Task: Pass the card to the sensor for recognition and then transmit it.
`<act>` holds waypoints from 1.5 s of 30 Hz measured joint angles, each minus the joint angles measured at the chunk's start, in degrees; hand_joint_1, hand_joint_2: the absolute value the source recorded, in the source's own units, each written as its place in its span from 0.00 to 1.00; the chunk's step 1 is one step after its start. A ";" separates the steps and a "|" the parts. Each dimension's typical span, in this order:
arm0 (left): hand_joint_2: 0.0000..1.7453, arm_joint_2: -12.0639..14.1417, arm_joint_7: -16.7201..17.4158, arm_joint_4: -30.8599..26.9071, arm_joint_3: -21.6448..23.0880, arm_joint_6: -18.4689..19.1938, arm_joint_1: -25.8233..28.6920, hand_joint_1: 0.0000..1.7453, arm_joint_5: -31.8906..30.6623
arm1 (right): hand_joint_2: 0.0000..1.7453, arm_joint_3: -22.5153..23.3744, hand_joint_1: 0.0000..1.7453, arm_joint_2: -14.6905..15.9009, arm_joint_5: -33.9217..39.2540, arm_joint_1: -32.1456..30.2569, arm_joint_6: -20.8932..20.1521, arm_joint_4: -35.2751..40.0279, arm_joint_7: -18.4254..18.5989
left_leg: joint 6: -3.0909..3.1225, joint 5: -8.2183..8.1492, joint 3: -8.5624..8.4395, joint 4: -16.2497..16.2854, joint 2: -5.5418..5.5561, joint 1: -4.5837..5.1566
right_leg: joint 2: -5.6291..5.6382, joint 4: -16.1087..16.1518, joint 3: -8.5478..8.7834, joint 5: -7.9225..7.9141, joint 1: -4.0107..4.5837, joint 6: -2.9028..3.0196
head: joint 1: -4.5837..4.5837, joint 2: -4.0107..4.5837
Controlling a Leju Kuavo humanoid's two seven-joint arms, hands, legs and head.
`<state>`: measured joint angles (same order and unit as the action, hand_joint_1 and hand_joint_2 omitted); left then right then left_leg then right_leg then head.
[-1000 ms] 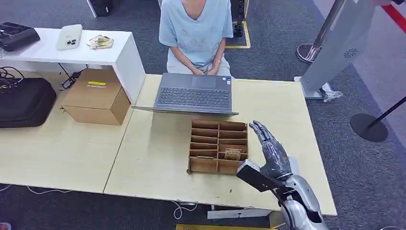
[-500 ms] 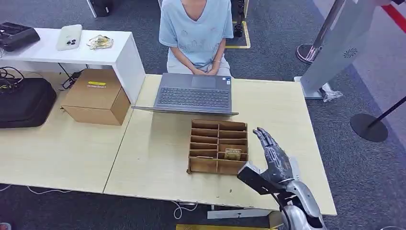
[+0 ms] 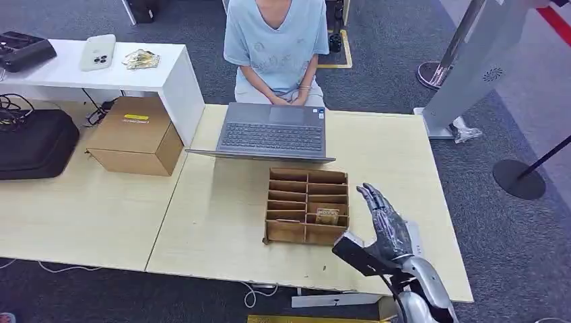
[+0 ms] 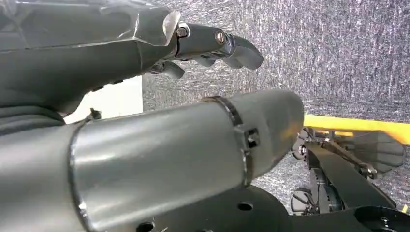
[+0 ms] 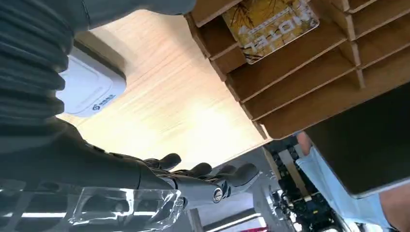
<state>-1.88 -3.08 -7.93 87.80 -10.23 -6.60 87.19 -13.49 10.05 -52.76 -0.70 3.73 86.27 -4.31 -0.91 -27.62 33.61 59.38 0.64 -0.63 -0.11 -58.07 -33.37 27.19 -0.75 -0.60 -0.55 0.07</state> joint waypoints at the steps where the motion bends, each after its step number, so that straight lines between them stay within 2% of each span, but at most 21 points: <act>1: 0.00 -0.02 -0.02 0.00 0.00 0.00 -0.01 0.00 0.07 | 1.00 -0.13 0.20 0.04 -0.38 0.13 0.22 -0.11 0.13 | 0.00 0.00 0.00 0.00 0.00 0.00 | 0.00 0.00 0.00 0.00 0.00 0.00 | 0.00 0.00; 4: 0.00 -0.02 -0.02 0.00 0.02 0.04 -0.01 0.00 0.22 | 1.00 -0.59 0.26 0.26 -1.32 0.78 0.55 -0.48 0.68 | 0.00 0.00 0.00 0.00 0.00 0.00 | 0.00 0.00 0.00 0.00 0.00 0.00 | 0.00 0.00; 8: 0.00 -0.02 -0.02 0.00 0.02 0.11 -0.01 0.00 0.24 | 1.00 -0.90 0.26 0.42 -1.51 1.24 0.64 -0.74 0.83 | 0.00 0.00 0.00 0.00 0.00 0.00 | 0.00 0.00 0.00 0.00 0.00 0.00 | 0.00 0.00; 11: 0.00 -0.02 -0.02 0.00 0.02 0.13 -0.01 0.00 0.24 | 1.00 -1.18 0.22 0.50 -1.53 1.52 0.64 -1.09 0.83 | 0.00 0.00 0.00 0.00 0.00 0.00 | 0.00 0.00 0.00 0.00 0.00 0.00 | 0.00 0.00; 14: 0.00 -0.02 -0.02 0.00 0.02 0.15 0.00 0.00 0.33 | 1.00 -1.70 0.24 0.66 -1.86 1.86 0.87 -1.48 0.83 | 0.00 0.00 0.00 0.00 0.00 0.00 | 0.00 0.00 0.00 0.00 0.00 0.00 | 0.00 0.00; 20: 0.00 -0.02 -0.02 0.00 0.02 0.15 0.01 0.00 0.42 | 1.00 -2.23 0.18 0.92 -2.39 2.29 1.14 -2.12 0.99 | 0.00 0.00 0.00 0.00 0.00 0.00 | 0.00 0.00 0.00 0.00 0.00 0.00 | 0.00 0.00; 37: 0.00 -0.02 -0.02 0.00 0.42 0.37 0.02 0.00 -0.26 | 1.00 -4.00 0.25 1.14 -3.46 2.49 1.49 -2.60 1.18 | 0.00 0.00 0.01 0.00 0.00 0.00 | 0.00 0.00 0.00 0.00 0.00 0.00 | 0.00 0.00; 45: 0.00 -0.04 -0.02 0.00 0.44 0.48 0.01 0.00 -0.37 | 1.00 -5.51 0.26 1.11 -6.36 3.03 1.99 -2.62 3.34 | 0.00 0.00 0.01 0.00 0.00 0.00 | 0.00 0.00 0.00 0.00 0.00 0.00 | 0.00 0.00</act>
<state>-1.92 -3.10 -7.93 88.24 -9.75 -6.58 86.82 -18.99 11.17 -59.12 2.33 5.73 83.65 -0.96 -0.91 -27.62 33.62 59.38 0.64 -0.63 -0.11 -58.07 -33.38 27.19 -0.75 -0.60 -0.55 0.07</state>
